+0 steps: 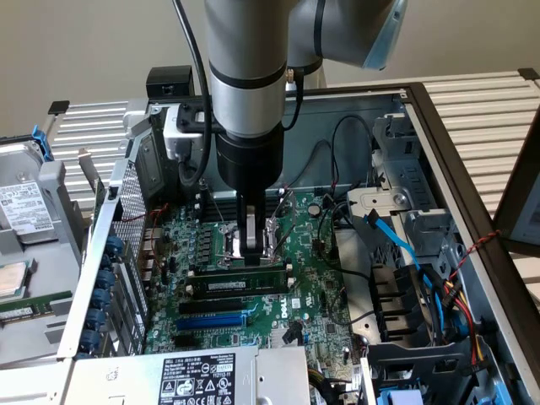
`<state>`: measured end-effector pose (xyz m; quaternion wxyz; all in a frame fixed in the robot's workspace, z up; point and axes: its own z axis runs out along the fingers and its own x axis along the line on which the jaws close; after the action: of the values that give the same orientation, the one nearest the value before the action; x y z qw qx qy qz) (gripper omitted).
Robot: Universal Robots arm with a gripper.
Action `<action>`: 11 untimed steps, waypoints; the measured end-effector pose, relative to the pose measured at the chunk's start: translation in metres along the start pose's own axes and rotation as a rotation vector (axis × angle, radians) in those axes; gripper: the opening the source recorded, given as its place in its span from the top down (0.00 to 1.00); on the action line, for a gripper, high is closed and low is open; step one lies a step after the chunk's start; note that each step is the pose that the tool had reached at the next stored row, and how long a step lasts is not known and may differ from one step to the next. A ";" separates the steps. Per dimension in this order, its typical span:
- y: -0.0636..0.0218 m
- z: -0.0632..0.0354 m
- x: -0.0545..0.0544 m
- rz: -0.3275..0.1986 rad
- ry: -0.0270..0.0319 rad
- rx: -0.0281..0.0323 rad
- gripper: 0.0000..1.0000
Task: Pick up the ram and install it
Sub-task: 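Press down the ram until it locks into place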
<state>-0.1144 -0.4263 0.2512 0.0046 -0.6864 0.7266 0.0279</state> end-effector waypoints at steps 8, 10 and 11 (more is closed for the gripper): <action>-0.0110 0.0022 0.002 0.000 -0.0021 -0.0002 0.90; -0.0139 0.0054 0.002 0.000 -0.0022 -0.0003 0.90; -0.0149 0.0072 0.002 0.000 -0.0020 -0.0003 0.90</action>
<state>-0.0999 -0.4289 0.2435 0.0053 -0.6865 0.7265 0.0287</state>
